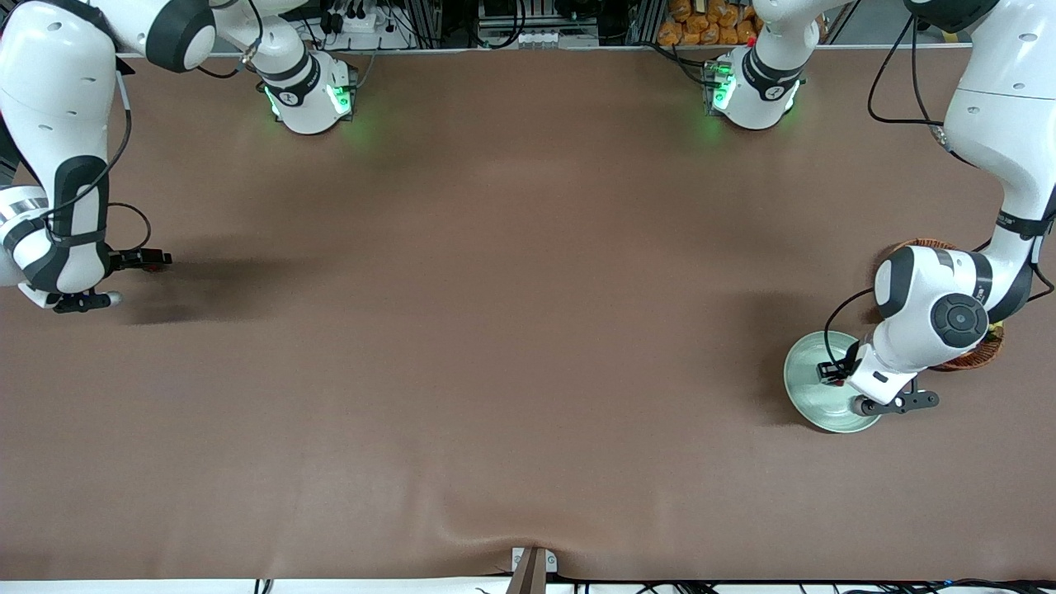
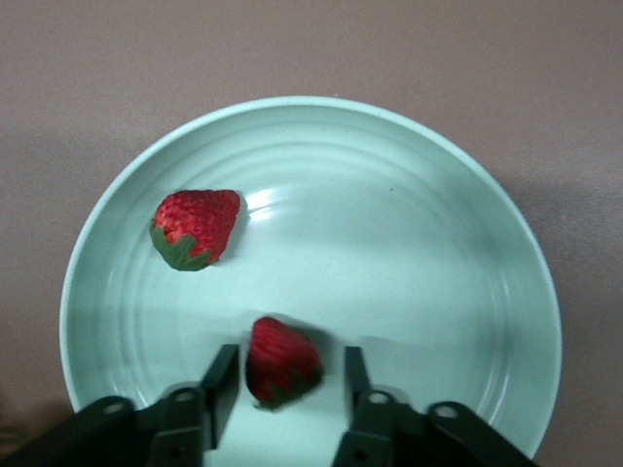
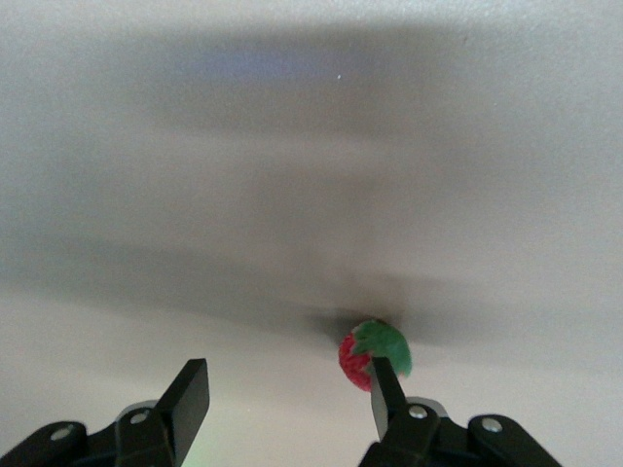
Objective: Collect all strawberries into plate
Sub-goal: 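Drop the strawberry on the plate while the right gripper reaches the last, then grasp the last strawberry with the right gripper and lift it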
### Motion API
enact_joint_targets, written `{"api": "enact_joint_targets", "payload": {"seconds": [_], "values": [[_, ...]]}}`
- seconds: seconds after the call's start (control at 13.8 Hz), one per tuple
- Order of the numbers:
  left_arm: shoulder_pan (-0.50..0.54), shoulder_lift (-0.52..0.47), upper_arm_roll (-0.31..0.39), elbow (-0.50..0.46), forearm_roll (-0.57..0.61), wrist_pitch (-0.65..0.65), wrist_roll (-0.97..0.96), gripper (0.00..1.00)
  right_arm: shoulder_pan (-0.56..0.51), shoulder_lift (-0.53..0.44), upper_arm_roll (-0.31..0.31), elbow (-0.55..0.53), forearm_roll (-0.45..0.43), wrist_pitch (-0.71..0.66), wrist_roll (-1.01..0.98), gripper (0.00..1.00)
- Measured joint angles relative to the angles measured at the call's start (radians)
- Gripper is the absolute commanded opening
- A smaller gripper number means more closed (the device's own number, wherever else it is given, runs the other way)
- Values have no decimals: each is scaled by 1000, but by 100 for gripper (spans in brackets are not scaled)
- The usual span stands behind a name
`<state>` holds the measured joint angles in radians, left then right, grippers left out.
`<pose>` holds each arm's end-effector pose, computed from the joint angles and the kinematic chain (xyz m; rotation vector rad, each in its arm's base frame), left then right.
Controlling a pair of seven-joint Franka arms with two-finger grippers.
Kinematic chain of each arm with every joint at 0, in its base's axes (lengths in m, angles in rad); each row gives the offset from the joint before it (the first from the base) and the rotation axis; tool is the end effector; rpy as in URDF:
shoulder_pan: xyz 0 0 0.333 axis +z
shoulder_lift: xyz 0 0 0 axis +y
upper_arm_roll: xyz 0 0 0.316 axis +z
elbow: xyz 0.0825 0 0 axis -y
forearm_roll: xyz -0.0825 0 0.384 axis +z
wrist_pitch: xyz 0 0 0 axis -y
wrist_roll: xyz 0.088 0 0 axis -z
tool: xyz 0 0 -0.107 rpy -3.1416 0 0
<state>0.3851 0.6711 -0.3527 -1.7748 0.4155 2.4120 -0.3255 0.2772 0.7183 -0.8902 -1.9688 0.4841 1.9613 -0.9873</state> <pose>0.6589 0.0421 0.2005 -3.0776 -0.1881 -0.0567 0.4754 -0.2961 0.1934 -2.9155 -0.1386 0.5690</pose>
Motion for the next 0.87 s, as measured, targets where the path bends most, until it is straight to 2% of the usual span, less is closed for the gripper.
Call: {"api": "enact_joint_targets", "payload": {"seconds": [0.51, 0.58, 0.65, 0.8, 0.87], "values": [[-3, -58, -21, 7, 0, -1, 0, 100, -35, 14, 27, 9, -24, 69, 0, 72], [-3, -63, -24, 2, 0, -1, -1, 100, -46, 18, 37, 10, -24, 74, -1, 67], [-4, -65, -25, -2, 0, -1, -1, 100, -59, 22, 49, 10, -25, 76, -1, 55], [-3, -66, -25, -10, 0, -1, -2, 100, -88, 26, 67, 10, -27, 78, -5, 0], [-3, -67, -25, -14, 0, -1, -3, 100, -100, 26, 71, 10, -28, 78, -11, 0]]}}
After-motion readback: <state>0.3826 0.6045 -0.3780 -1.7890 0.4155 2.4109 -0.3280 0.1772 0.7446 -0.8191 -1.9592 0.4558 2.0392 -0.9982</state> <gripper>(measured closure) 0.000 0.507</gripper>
